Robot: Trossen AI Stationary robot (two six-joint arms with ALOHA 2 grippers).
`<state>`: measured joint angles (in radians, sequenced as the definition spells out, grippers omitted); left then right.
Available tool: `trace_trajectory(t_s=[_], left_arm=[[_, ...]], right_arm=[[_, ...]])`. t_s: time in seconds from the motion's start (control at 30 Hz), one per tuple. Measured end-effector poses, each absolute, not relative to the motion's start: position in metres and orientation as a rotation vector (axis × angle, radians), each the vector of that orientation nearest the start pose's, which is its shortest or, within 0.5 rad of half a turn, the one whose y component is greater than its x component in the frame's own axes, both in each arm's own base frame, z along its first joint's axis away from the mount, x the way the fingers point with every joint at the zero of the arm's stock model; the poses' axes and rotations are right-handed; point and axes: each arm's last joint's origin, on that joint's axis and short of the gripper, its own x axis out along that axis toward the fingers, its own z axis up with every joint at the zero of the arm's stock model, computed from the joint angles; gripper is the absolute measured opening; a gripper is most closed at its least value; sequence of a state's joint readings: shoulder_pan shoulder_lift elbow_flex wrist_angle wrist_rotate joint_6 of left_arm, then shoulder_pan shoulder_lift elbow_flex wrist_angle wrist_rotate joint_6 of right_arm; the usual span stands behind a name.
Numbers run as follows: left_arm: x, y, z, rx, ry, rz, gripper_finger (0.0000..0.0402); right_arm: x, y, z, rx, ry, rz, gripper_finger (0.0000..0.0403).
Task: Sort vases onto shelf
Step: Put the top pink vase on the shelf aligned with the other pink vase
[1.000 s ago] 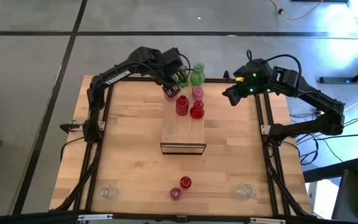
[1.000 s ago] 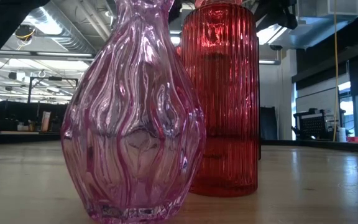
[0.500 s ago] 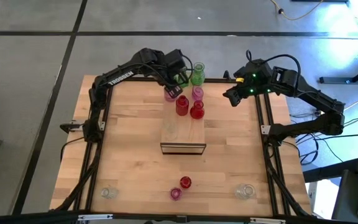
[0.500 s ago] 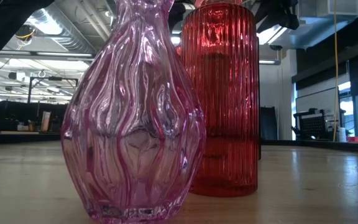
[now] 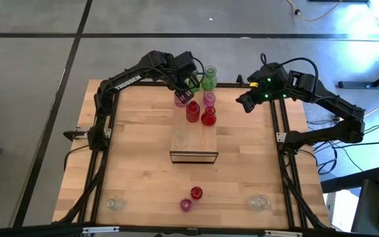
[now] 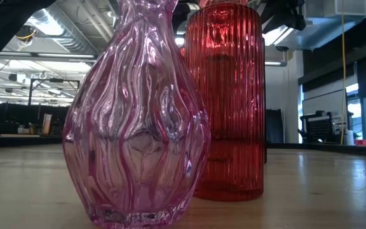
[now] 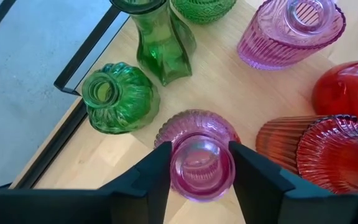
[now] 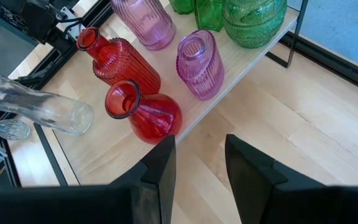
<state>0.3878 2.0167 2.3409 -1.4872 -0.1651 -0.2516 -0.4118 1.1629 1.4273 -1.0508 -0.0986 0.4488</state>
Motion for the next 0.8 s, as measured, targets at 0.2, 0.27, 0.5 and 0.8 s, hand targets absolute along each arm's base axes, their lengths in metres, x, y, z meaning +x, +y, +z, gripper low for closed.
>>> trace_trajectory(t_s=[0.2, 0.27, 0.5, 0.8], left_arm=[[0.356, 0.151, 0.389, -0.346, 1.09, 0.635, 0.0168], [0.357, 0.151, 0.389, -0.346, 1.078, 0.634, 0.0174], [0.349, 0.149, 0.405, -0.318, 1.0, 0.667, 0.0182], [0.308, 0.135, 0.448, -0.258, 0.881, 0.762, 0.0182]], right_arm=[[0.188, -0.079, 0.399, 0.622, 0.689, -0.467, 0.0122], [0.188, -0.079, 0.399, 0.622, 0.689, -0.467, 0.0122], [0.188, -0.079, 0.399, 0.622, 0.689, -0.467, 0.0122], [0.188, -0.079, 0.399, 0.627, 0.688, -0.469, 0.0122]])
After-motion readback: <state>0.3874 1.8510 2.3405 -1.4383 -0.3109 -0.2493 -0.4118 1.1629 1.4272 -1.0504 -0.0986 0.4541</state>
